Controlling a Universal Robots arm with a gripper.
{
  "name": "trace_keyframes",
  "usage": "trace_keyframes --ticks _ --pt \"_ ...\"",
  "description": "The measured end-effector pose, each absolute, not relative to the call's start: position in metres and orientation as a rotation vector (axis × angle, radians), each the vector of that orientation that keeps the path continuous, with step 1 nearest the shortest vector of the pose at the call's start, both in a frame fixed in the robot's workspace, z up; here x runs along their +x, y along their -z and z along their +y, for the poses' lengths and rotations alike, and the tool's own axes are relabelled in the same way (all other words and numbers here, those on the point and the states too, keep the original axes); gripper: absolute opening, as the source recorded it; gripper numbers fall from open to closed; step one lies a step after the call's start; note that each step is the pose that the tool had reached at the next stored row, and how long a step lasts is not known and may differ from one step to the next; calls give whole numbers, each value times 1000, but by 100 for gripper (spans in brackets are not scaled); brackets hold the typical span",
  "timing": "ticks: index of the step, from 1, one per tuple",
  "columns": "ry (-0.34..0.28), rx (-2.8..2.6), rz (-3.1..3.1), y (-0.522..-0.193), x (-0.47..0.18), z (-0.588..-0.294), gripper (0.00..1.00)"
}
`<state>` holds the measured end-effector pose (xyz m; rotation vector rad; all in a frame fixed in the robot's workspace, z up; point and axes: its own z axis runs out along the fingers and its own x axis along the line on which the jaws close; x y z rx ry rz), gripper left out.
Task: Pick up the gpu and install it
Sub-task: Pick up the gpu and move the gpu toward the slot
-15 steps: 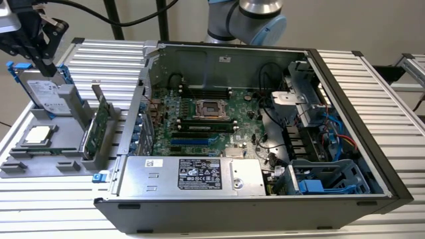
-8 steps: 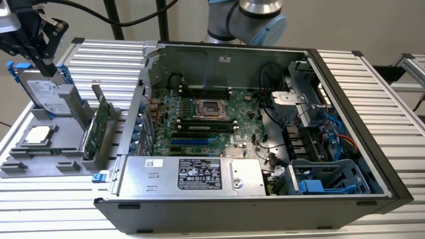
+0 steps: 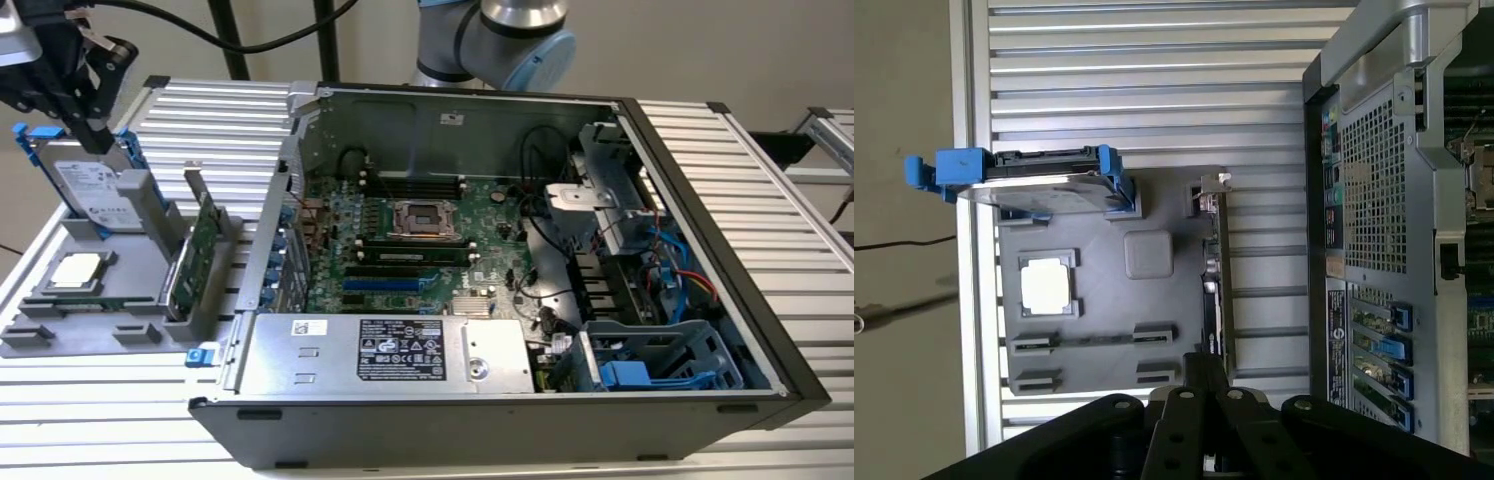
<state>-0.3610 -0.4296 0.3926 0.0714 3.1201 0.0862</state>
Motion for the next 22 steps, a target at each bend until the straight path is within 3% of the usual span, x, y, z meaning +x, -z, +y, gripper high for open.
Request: trace_keyframes --ticks 22 --pt "-87 71 3120 -392 -353 -430 100"
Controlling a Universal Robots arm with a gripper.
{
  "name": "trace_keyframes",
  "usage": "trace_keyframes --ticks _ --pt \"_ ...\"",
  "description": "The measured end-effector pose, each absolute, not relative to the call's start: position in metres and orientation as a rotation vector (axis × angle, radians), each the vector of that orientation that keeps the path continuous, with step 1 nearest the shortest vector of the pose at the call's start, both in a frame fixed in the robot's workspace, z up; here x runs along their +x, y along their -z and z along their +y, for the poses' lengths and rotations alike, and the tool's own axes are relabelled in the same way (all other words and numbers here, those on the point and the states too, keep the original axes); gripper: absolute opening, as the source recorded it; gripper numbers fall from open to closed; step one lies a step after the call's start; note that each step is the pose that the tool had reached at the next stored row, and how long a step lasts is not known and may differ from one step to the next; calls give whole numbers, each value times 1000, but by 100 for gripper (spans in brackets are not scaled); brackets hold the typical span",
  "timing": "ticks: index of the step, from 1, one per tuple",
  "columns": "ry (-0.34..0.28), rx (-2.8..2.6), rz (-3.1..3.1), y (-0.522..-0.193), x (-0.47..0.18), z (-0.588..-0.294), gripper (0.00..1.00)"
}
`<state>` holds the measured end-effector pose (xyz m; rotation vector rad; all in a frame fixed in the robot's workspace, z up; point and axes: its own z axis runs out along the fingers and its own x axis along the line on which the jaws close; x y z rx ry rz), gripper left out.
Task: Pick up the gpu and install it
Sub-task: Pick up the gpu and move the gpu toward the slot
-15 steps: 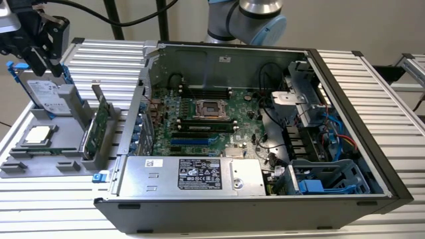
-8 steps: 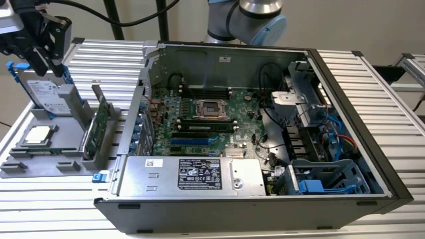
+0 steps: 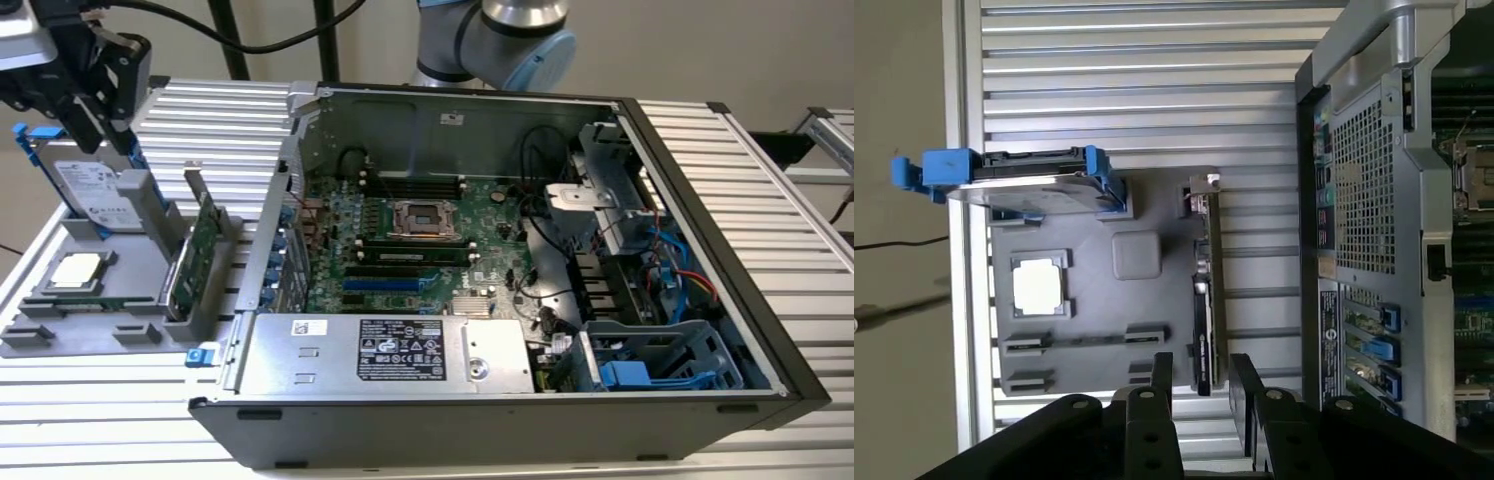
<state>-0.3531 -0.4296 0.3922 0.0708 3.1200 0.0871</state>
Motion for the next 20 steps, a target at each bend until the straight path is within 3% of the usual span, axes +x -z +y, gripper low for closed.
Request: trace_keyframes --ticks 20 --pt "-87 71 3120 -388 -351 -430 100"
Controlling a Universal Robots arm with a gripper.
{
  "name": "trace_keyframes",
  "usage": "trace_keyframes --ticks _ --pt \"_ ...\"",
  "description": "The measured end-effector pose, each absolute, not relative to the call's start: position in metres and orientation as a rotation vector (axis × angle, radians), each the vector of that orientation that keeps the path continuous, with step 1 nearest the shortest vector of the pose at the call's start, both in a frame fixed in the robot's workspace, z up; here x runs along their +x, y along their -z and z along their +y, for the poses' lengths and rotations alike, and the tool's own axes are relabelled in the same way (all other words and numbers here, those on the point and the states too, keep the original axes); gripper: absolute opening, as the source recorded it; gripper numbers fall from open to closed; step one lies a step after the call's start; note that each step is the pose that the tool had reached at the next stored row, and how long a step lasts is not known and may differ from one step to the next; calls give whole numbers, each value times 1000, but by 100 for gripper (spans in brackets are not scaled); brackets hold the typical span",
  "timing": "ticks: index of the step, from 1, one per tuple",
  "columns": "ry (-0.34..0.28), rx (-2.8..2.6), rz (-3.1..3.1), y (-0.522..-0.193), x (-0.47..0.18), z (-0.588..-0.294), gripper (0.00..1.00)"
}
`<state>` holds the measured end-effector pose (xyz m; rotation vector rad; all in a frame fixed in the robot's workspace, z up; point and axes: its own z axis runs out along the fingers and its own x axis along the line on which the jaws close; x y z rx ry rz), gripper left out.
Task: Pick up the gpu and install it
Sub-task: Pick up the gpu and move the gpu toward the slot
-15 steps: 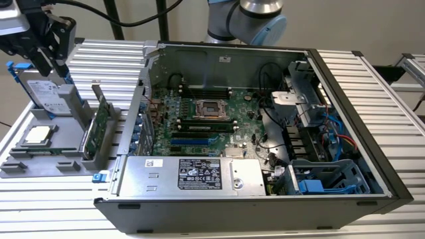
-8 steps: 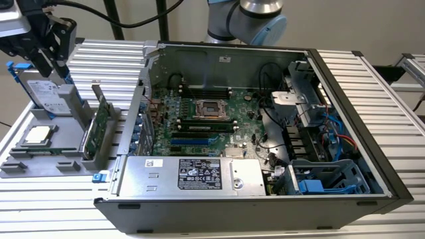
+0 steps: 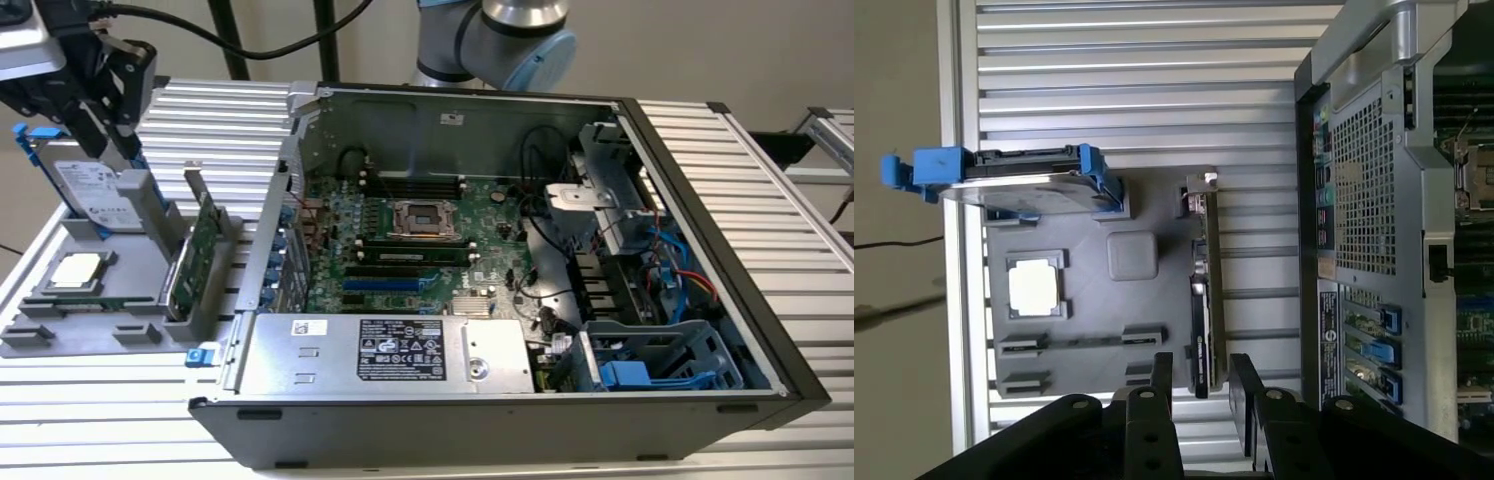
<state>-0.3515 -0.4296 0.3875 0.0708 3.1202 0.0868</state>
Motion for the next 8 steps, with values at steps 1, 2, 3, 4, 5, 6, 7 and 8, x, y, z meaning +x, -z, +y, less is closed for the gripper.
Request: trace_keyframes --ticks 1,2,3,4,5,6,7,8 --pt "-87 71 3120 -387 -351 -430 100" --pt "-87 71 3120 -387 -351 -430 100" --pt "-87 71 3120 -387 -351 -430 100" --pt "-87 71 3120 -387 -351 -430 100" --pt "-87 71 3120 -386 -351 -430 100" --pt "-87 71 3120 -386 -351 -430 100" --pt "-87 71 3120 -386 -351 -430 100" --pt "-87 71 3120 -386 -351 -430 100"
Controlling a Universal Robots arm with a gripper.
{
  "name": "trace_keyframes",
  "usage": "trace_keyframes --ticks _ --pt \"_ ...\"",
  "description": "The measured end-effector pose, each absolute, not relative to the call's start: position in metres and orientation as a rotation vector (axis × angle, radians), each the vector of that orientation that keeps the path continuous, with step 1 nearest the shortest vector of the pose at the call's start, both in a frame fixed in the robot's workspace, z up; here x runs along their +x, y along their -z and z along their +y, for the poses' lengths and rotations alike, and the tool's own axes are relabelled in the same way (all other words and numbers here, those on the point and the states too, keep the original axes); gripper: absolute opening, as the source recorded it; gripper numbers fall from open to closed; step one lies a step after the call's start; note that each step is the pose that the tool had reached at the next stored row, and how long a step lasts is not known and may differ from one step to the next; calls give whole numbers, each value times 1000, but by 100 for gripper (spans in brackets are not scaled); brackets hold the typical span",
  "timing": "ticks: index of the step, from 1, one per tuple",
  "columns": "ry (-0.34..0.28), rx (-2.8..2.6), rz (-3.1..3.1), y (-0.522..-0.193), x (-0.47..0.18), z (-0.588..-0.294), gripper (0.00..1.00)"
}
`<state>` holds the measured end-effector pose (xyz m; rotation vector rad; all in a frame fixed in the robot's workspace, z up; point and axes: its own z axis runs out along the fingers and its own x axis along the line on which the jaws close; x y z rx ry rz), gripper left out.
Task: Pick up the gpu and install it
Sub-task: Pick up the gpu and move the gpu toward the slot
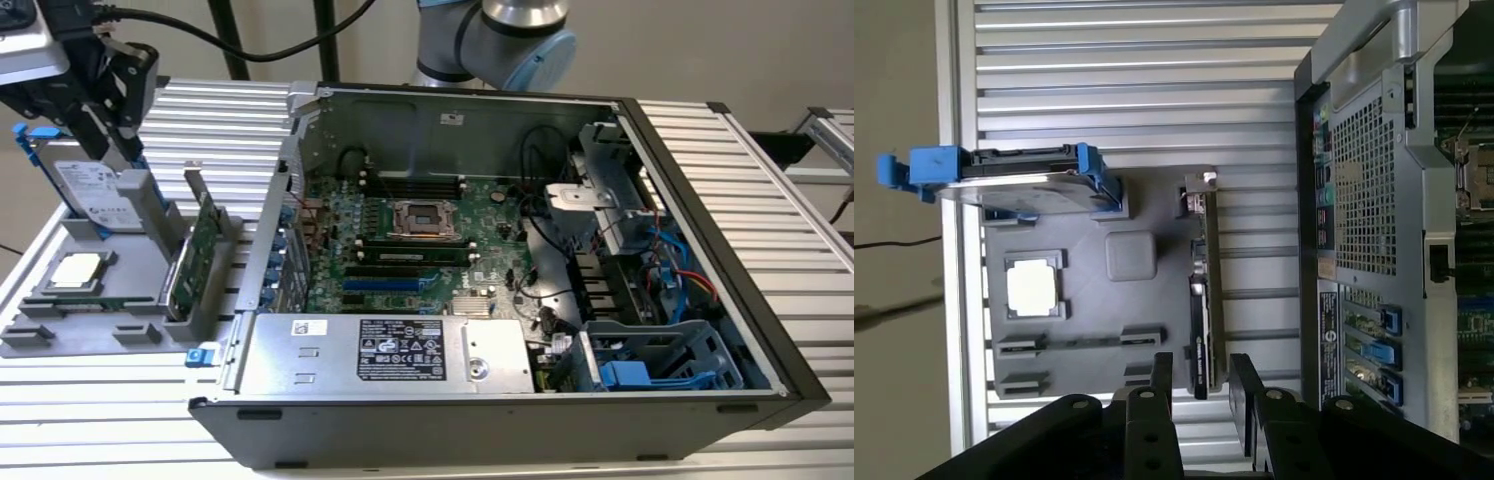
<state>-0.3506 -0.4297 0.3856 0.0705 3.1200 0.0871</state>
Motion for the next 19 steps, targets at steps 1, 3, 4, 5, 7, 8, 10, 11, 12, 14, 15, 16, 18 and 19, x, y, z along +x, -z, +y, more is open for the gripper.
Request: trace_keyframes --ticks 1,3,4,5,7,8,10,11,12,14,15,16,18,19 --pt "-87 71 3120 -385 -350 -430 100" --pt "-87 70 3120 -385 -350 -430 100" --pt "-87 70 3120 -385 -350 -430 100" --pt "-87 70 3120 -385 -350 -430 100" --pt "-87 70 3120 -384 -349 -430 100" --pt "-87 70 3121 -384 -349 -430 100" --pt "-87 70 3121 -384 -349 -430 100" --pt "-87 70 3121 -384 -348 -430 100" --pt "-87 70 3121 -384 -348 -430 100" --pt "-87 70 3121 -384 -348 -430 100" --pt "-87 70 3121 -383 -348 -430 100" --pt "-87 70 3121 -383 -348 -430 100" --pt "-87 70 3121 -383 -347 -430 100" --pt "-87 70 3121 -383 -347 -430 100"
